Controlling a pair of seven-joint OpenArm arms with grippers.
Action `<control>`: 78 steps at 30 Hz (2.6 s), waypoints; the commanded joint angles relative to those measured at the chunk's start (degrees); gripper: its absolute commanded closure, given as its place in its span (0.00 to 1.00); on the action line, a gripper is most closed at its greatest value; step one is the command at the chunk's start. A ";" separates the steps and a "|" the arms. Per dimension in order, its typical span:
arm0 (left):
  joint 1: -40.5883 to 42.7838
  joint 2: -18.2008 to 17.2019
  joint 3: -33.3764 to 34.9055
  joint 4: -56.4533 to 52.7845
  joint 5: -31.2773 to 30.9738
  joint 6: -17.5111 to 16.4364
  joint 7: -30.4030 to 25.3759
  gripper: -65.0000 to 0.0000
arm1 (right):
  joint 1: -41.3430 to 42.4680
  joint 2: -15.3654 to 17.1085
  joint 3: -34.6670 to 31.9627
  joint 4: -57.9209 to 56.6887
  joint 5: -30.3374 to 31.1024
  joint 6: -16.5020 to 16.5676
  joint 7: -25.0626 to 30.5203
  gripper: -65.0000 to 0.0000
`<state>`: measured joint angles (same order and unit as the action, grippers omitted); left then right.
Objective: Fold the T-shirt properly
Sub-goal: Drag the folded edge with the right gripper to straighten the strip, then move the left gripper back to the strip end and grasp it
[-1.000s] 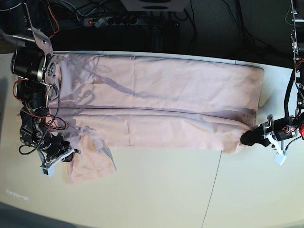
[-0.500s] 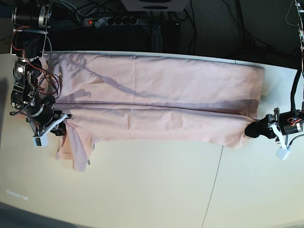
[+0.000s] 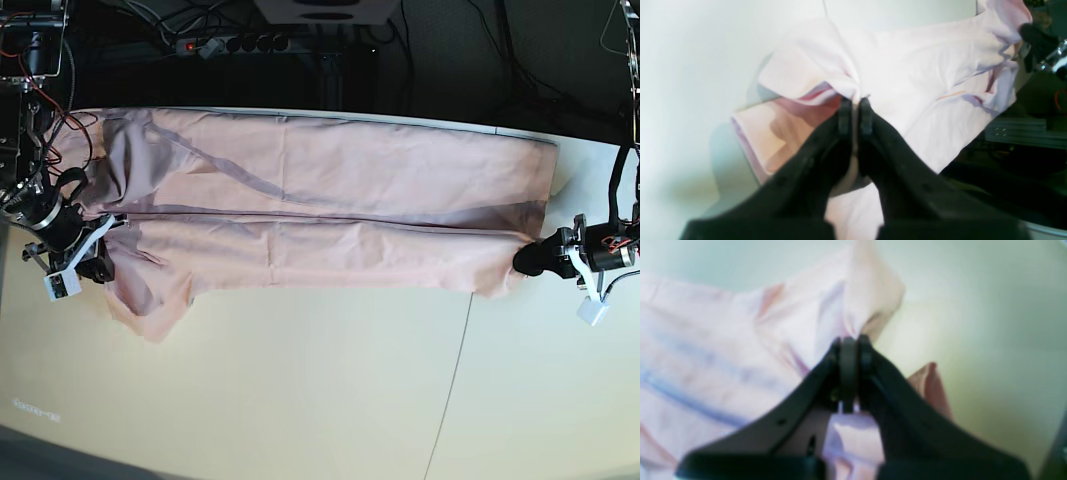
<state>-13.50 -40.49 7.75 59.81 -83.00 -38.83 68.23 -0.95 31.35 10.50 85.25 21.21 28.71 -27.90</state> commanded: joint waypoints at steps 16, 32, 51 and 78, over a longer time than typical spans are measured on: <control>-0.74 -1.29 -0.48 0.72 -1.70 -1.17 0.83 1.00 | -15.45 2.27 0.92 19.30 -1.75 4.09 1.51 1.00; -0.76 -1.31 -0.48 0.72 -2.00 -1.17 2.12 1.00 | -22.95 0.85 0.90 22.60 -1.68 4.04 1.09 1.00; -0.61 -3.19 -0.48 0.72 -2.00 -1.17 4.39 0.60 | -25.57 -2.97 0.90 22.62 0.07 4.07 0.87 0.75; -0.76 -3.30 -13.46 1.40 -2.00 -1.17 2.64 0.49 | -24.00 -7.21 0.90 32.09 6.05 4.04 -1.75 0.90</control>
<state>-13.04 -42.48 -5.21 60.14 -83.55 -38.83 71.94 -25.30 23.46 10.92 116.36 26.33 28.69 -30.98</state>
